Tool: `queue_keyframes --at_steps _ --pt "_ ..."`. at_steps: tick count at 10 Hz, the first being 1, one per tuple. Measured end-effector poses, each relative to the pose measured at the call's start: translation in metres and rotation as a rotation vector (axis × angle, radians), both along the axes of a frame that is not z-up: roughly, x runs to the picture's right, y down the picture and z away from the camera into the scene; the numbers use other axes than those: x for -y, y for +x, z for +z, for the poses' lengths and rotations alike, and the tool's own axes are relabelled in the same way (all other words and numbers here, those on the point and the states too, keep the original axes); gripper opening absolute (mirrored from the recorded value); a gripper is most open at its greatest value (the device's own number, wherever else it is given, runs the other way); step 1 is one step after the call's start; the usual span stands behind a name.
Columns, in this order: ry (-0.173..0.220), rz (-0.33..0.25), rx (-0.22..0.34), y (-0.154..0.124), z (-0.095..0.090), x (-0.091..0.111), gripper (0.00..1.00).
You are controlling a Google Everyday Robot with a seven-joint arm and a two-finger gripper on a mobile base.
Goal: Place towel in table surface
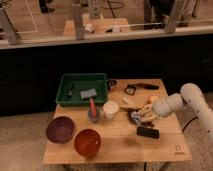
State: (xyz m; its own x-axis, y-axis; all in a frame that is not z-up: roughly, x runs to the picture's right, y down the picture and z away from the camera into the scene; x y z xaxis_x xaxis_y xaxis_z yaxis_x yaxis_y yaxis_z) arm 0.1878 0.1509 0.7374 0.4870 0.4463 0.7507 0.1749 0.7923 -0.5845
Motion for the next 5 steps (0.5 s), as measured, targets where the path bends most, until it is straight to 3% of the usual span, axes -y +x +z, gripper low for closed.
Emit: queue_keyframes --at_steps 3,5 --pt "0.059 -0.100 -0.034 -0.039 -0.008 -0.008 0.00" --pt "0.149 -0.190 -0.091 -0.056 -0.022 -0.019 0.00"
